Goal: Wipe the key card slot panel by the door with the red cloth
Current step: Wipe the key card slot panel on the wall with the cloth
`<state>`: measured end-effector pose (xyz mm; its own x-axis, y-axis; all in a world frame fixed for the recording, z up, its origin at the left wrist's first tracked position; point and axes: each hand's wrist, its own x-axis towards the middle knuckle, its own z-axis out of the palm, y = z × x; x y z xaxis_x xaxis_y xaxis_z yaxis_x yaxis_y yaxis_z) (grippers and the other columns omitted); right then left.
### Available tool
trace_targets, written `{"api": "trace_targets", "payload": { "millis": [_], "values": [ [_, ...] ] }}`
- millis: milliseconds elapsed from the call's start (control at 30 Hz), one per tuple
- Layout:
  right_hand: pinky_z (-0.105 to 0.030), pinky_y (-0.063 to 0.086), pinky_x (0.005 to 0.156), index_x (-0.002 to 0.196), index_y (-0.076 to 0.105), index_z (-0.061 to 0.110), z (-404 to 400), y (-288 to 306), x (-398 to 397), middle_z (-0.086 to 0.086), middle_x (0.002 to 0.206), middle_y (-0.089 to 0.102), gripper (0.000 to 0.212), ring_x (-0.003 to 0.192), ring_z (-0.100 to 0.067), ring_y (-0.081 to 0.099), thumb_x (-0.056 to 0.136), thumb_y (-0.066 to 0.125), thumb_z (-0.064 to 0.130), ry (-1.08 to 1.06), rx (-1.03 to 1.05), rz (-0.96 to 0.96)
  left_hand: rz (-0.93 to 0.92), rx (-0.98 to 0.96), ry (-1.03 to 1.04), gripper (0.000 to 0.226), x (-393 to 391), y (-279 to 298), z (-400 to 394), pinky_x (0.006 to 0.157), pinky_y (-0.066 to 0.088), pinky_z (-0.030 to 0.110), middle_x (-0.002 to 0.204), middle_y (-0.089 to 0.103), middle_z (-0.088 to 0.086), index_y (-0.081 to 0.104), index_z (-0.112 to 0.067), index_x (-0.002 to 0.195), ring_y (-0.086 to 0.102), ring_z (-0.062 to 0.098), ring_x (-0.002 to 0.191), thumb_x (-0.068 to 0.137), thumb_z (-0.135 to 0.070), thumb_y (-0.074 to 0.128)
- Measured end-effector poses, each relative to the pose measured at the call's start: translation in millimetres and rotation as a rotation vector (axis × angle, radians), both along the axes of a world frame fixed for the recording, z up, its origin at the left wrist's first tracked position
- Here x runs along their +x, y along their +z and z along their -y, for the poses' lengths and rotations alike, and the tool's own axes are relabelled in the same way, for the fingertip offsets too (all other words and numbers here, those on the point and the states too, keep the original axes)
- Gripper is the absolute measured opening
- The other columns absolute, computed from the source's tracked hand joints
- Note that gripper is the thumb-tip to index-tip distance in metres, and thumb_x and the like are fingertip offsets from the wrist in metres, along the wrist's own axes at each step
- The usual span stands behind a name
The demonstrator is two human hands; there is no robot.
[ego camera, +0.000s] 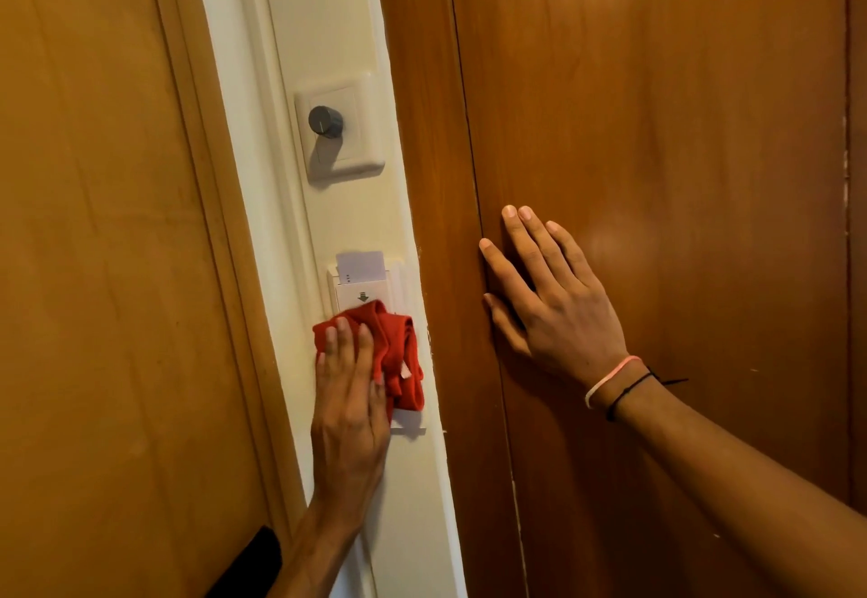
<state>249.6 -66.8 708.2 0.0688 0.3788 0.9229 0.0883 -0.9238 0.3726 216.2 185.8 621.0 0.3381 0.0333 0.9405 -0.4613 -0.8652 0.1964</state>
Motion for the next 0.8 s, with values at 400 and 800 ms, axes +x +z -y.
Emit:
{"api": "trace_targets", "payload": {
  "millis": [400,800],
  "values": [
    [-0.049,0.022,0.130,0.159,0.036,0.015,0.1,-0.9,1.6,-0.022,0.168,0.028,0.063,0.158,-0.037,0.024,0.107,0.037,0.049,-0.009,-0.005,0.008,0.084,0.243,0.188,0.054,-18.1,17.0,15.8,0.100,0.039,0.066,0.146,0.038,0.023,0.039,-0.010,0.141,0.039,0.045,0.133,0.103,-0.043,0.022],
    [-0.049,0.020,0.130,0.159,0.035,0.015,1.8,-0.7,1.2,-0.023,0.168,0.026,0.063,0.158,-0.038,0.024,0.107,0.038,0.049,0.002,-0.013,0.009,-0.103,0.262,0.362,0.063,-24.8,34.1,29.9,0.105,0.038,0.062,0.150,0.034,0.027,0.040,-0.009,0.144,0.031,0.047,0.138,0.092,-0.044,0.035]
  ]
}}
